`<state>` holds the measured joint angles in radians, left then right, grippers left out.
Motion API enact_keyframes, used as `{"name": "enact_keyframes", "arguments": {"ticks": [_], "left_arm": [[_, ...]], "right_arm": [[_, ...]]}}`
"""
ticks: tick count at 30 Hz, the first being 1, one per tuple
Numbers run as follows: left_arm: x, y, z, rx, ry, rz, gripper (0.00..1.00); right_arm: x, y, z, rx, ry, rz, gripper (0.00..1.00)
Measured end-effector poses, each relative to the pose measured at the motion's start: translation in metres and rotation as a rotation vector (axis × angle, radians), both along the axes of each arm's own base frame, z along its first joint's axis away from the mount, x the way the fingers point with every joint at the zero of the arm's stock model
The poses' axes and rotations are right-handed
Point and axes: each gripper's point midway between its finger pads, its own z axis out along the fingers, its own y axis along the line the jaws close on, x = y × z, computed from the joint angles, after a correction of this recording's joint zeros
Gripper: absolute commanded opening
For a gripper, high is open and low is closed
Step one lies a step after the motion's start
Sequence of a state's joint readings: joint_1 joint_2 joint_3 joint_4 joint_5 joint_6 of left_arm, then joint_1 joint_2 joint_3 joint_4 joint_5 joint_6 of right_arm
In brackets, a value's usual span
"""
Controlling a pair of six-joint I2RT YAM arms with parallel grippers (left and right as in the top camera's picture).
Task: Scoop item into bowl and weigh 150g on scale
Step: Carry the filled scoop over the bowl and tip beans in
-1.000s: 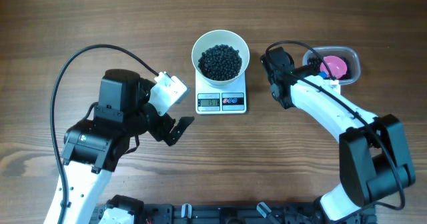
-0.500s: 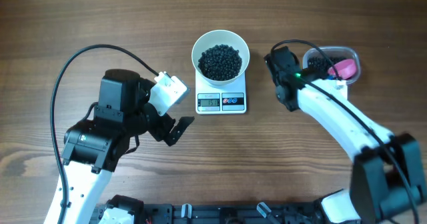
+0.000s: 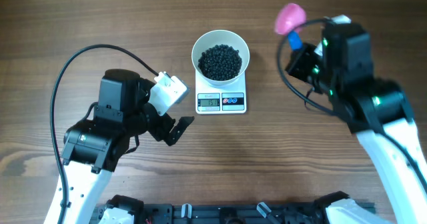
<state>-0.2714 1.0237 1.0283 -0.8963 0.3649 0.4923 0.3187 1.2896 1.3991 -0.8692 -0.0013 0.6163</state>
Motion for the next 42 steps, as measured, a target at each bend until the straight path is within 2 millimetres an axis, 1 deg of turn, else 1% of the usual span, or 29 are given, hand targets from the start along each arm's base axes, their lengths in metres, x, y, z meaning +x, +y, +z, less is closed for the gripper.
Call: {"name": "enact_keyframes", "arguments": {"ticks": [2,3,4,5,6,7,8,10,12,14,16,18,20,22,27,37,42], "left_arm": [[0.0,0.0,0.0,0.0,0.001,0.0,1.0],[0.0,0.0,0.0,0.0,0.001,0.0,1.0],[0.0,0.0,0.0,0.001,0.002,0.0,1.0],[0.0,0.0,0.0,0.0,0.001,0.0,1.0],[0.0,0.0,0.0,0.0,0.001,0.0,1.0],[0.0,0.0,0.0,0.0,0.001,0.0,1.0],[0.0,0.0,0.0,0.0,0.001,0.0,1.0],[0.0,0.0,0.0,0.0,0.001,0.0,1.0],[0.0,0.0,0.0,0.0,0.001,0.0,1.0],[0.0,0.0,0.0,0.0,0.001,0.0,1.0],[0.0,0.0,0.0,0.0,0.001,0.0,1.0],[0.0,0.0,0.0,0.0,0.001,0.0,1.0],[0.0,0.0,0.0,0.0,0.001,0.0,1.0],[0.0,0.0,0.0,0.0,0.001,0.0,1.0],[0.0,0.0,0.0,0.0,0.001,0.0,1.0],[0.0,0.0,0.0,0.0,0.001,0.0,1.0],[0.0,0.0,0.0,0.0,0.001,0.0,1.0]], "right_arm": [[0.015,0.019,-0.027,-0.082,0.058,0.179,0.05],[0.018,0.025,-0.039,-0.112,0.083,0.241,0.05],[0.023,0.03,-0.055,-0.153,0.111,0.313,0.05],[0.026,0.035,-0.076,-0.207,0.143,0.397,0.05],[0.027,0.037,-0.081,-0.23,0.144,0.427,0.05],[0.033,0.043,-0.085,-0.291,0.107,0.498,0.04],[0.034,0.051,-0.086,-0.323,0.082,0.549,0.05],[0.043,0.068,-0.076,-0.391,-0.021,0.618,0.05],[0.046,0.079,-0.071,-0.456,-0.079,0.673,0.05],[0.048,0.084,-0.079,-0.52,-0.08,0.712,0.05],[0.05,0.087,-0.099,-0.6,-0.05,0.753,0.05],[0.049,0.094,-0.113,-0.674,-0.032,0.796,0.05],[0.046,0.099,-0.115,-0.725,-0.041,0.834,0.05],[0.044,0.1,-0.117,-0.758,-0.037,0.854,0.05],[0.047,0.092,-0.12,-0.812,-0.024,0.838,0.05],[0.045,0.091,-0.122,-0.813,-0.009,0.844,0.05],[0.044,0.094,-0.131,-0.798,0.007,0.864,0.05]]}}
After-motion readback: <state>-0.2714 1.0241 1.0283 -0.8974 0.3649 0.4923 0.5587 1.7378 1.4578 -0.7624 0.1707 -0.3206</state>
